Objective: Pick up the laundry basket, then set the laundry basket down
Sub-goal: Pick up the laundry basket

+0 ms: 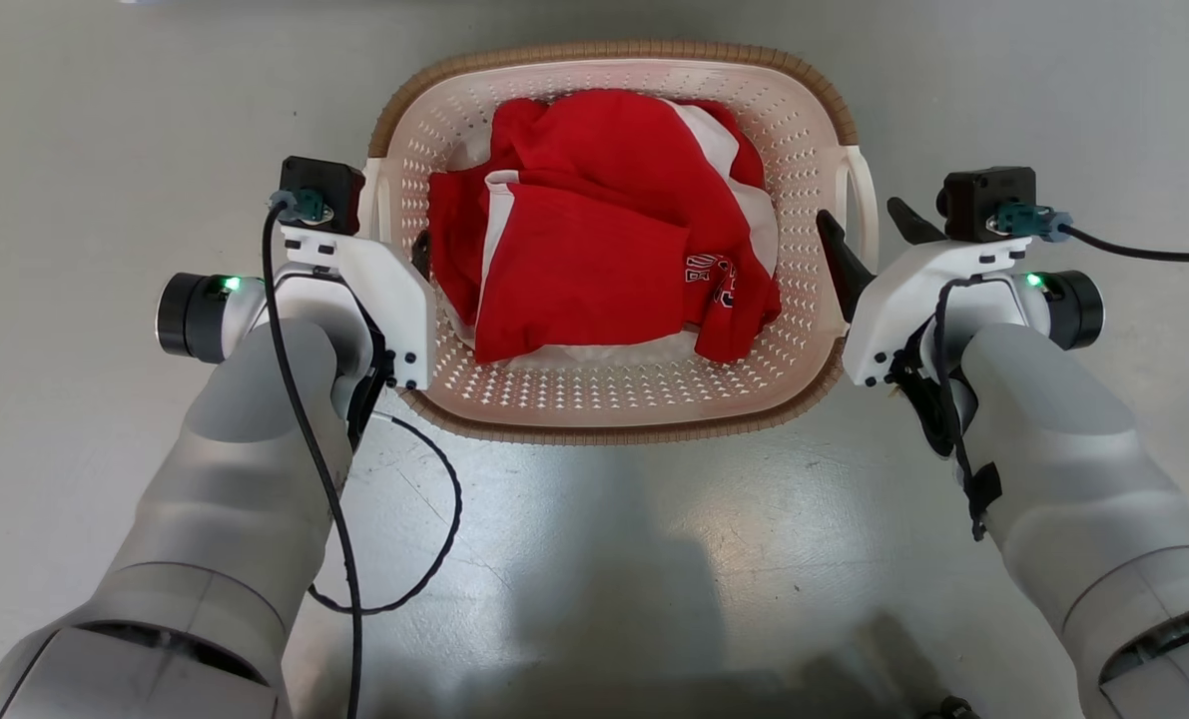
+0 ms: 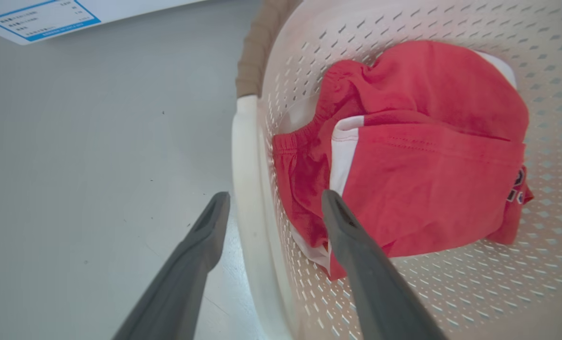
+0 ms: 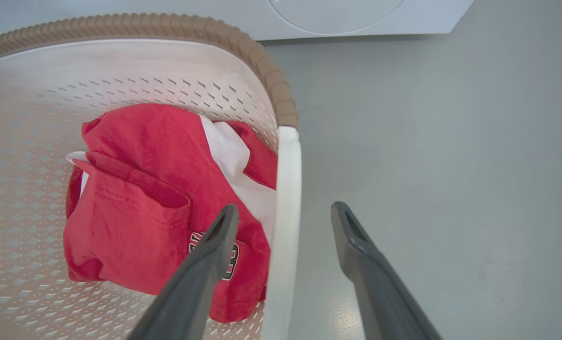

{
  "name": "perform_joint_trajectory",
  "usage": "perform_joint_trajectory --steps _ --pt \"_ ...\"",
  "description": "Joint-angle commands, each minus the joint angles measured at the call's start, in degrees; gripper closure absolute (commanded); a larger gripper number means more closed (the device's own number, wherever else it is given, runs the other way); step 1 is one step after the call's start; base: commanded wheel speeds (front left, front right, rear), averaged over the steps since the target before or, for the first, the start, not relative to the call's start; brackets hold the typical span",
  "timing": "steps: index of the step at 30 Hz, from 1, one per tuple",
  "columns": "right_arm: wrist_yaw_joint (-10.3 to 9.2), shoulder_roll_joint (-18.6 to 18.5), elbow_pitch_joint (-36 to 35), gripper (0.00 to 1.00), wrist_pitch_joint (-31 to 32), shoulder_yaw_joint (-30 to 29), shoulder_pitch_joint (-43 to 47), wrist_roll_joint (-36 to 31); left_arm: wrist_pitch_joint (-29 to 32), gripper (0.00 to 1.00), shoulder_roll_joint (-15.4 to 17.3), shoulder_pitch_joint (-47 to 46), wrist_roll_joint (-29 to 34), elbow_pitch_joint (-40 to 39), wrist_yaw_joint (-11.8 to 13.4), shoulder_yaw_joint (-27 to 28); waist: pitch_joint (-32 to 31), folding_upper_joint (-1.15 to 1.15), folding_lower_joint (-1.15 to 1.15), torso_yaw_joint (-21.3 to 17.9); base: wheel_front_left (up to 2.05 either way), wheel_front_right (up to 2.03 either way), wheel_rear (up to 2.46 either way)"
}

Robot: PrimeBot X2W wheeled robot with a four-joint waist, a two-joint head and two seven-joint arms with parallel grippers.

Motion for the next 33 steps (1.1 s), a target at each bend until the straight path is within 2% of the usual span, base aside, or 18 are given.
perform_joint_trajectory --steps 1,16,17,18,19,20,33 --pt "0.34 1.2 -0.2 0.00 0.0 1.1 1.4 0.8 -0.2 0.00 2.0 -0.5 0.0 -0.3 0.4 0.5 0.0 0.00 0.00 0.0 0.00 0.00 0.00" --pt "0.34 1.2 0.8 0.00 0.3 2.4 1.1 4.4 0.1 0.00 2.3 -0.8 -0.3 -0.3 0.7 -0.7 0.3 0.00 0.00 -0.3 0.00 0.00 0.00" --pt "0.34 1.2 0.8 0.20 0.3 2.4 1.1 4.7 0.1 0.00 2.4 -0.9 -0.3 -0.3 0.7 -0.8 0.4 0.00 0.00 -0.4 0.00 0.00 0.00" --pt "0.34 1.2 0.8 0.71 0.4 2.5 1.0 5.0 0.1 0.09 2.4 -1.0 -0.2 -0.3 0.6 -1.0 0.4 0.00 0.00 -0.4 0.00 0.00 0.00" --pt "0.34 1.2 0.9 1.00 0.9 2.7 1.0 5.2 0.0 0.53 2.4 -1.1 -0.2 -0.3 0.5 -1.2 0.4 0.00 0.00 -0.4 0.00 0.00 0.00" --pt "0.34 1.2 1.0 1.00 1.4 2.9 0.9 5.4 -0.4 1.00 2.5 -1.3 -0.1 -0.3 0.4 -1.4 0.4 0.00 0.00 -0.4 0.00 0.00 0.00" --pt "0.34 1.2 1.2 1.00 5.0 5.7 1.3 6.9 1.7 1.00 2.3 -0.7 -0.4 -0.3 0.0 -2.9 -0.8 0.00 0.00 -0.3 0.00 0.00 0.00"
